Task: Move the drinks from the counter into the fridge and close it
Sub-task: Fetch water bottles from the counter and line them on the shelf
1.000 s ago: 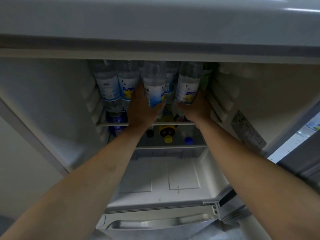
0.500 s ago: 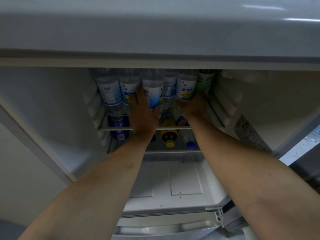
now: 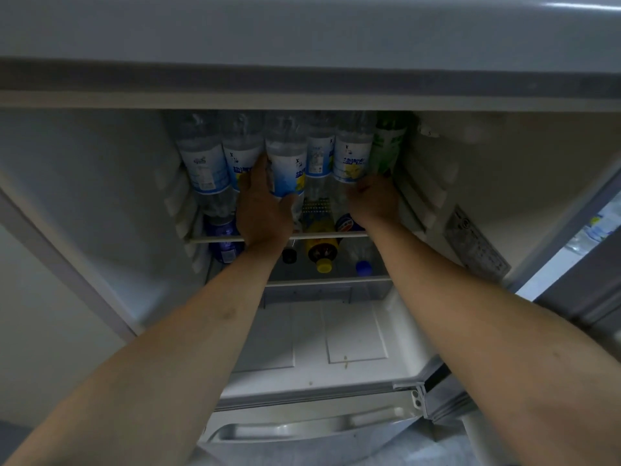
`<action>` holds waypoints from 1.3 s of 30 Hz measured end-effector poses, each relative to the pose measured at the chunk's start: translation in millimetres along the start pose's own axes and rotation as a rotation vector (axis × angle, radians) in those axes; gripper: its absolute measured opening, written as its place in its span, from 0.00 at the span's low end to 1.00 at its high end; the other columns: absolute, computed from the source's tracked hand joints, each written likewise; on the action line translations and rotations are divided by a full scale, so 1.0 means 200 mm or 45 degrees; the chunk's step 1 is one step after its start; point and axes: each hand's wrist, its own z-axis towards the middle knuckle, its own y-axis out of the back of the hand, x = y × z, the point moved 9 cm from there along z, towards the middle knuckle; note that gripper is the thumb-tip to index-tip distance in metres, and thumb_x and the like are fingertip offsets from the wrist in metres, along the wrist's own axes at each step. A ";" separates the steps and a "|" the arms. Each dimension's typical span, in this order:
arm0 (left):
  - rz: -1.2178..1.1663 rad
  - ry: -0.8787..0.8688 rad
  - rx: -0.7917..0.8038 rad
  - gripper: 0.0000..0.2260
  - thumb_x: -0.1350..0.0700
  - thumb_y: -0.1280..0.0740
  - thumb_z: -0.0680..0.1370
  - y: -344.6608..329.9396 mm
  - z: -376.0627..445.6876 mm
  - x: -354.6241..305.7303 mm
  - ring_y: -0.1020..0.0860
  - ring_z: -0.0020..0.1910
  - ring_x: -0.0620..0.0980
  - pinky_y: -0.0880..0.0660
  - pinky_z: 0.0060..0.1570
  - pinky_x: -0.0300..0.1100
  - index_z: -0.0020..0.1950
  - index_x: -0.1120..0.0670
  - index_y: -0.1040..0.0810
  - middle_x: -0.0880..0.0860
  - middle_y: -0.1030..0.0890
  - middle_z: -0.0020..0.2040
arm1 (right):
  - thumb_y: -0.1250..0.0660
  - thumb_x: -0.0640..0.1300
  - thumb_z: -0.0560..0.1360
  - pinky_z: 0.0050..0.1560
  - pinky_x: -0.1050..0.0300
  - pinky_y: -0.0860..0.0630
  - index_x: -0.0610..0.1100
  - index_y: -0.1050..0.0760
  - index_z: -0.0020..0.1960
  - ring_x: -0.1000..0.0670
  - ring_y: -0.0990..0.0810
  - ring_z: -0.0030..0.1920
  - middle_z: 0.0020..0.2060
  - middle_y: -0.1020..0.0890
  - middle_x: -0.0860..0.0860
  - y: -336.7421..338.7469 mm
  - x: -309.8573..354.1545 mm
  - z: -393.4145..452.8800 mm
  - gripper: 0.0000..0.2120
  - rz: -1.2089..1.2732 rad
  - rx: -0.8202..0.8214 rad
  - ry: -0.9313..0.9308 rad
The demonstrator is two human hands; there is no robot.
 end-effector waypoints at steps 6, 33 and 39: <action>-0.322 0.216 -0.095 0.26 0.58 0.30 0.77 0.08 -0.19 0.13 0.25 0.60 0.42 0.27 0.52 0.27 0.73 0.53 0.33 0.55 0.25 0.67 | 0.33 0.41 0.77 0.39 0.66 0.28 0.46 0.23 0.45 0.53 0.22 0.41 0.38 0.21 0.54 0.08 -0.02 -0.30 0.03 0.376 -0.218 0.101; 0.138 0.505 1.072 0.11 0.63 0.32 0.77 -0.22 -2.21 0.76 0.22 0.42 0.52 0.29 0.46 0.41 0.58 0.56 0.22 0.55 0.20 0.49 | 0.30 0.46 0.77 0.43 0.58 0.21 0.48 0.24 0.54 0.52 0.18 0.42 0.43 0.18 0.51 0.33 -1.65 -2.29 0.07 0.319 -0.114 -0.994; 0.408 0.586 1.505 0.13 0.59 0.26 0.73 -0.07 -2.77 0.90 0.21 0.49 0.55 0.27 0.55 0.45 0.55 0.58 0.21 0.58 0.18 0.50 | 0.30 0.48 0.76 0.52 0.51 0.21 0.48 0.24 0.54 0.47 0.19 0.46 0.44 0.18 0.49 0.69 -2.07 -3.18 0.08 0.243 -0.289 -1.424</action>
